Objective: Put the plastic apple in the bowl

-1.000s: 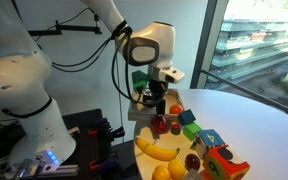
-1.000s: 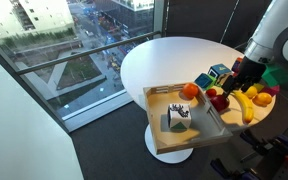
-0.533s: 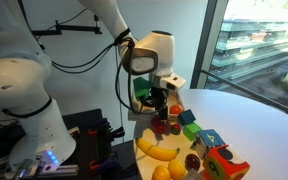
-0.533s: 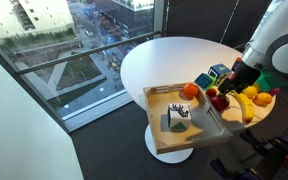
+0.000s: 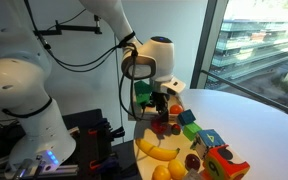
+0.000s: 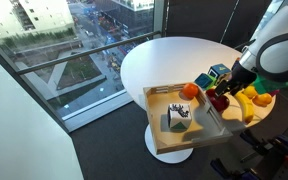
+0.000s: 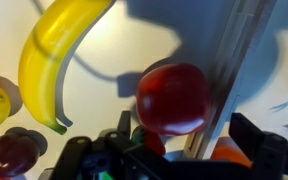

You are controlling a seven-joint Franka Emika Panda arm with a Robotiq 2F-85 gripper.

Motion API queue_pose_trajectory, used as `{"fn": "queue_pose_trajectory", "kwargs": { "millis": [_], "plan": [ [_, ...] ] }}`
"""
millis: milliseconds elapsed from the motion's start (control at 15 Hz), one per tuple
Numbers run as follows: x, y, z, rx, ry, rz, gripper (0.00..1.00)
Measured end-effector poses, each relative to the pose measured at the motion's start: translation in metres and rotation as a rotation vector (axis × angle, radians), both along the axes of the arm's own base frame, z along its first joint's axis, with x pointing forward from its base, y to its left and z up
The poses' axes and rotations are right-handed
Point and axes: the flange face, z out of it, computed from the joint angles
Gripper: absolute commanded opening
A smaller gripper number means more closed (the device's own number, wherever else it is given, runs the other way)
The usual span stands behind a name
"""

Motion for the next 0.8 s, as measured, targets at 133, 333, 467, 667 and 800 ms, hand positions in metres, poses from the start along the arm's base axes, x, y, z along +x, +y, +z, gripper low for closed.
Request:
{"fn": "queue_pose_trajectory", "kwargs": {
  "millis": [133,333,467,667,800],
  "plan": [
    [0.0,0.001,-0.003,0.01,-0.008,0.006,1.0],
    [0.001,0.001,-0.008,0.014,-0.02,0.014,1.0],
    [0.001,0.002,-0.013,0.015,-0.018,0.019,1.0],
    [0.001,0.002,-0.019,0.013,-0.01,0.023,1.0],
    [0.0,0.003,-0.024,0.012,-0.004,0.024,0.76]
  ]
}}
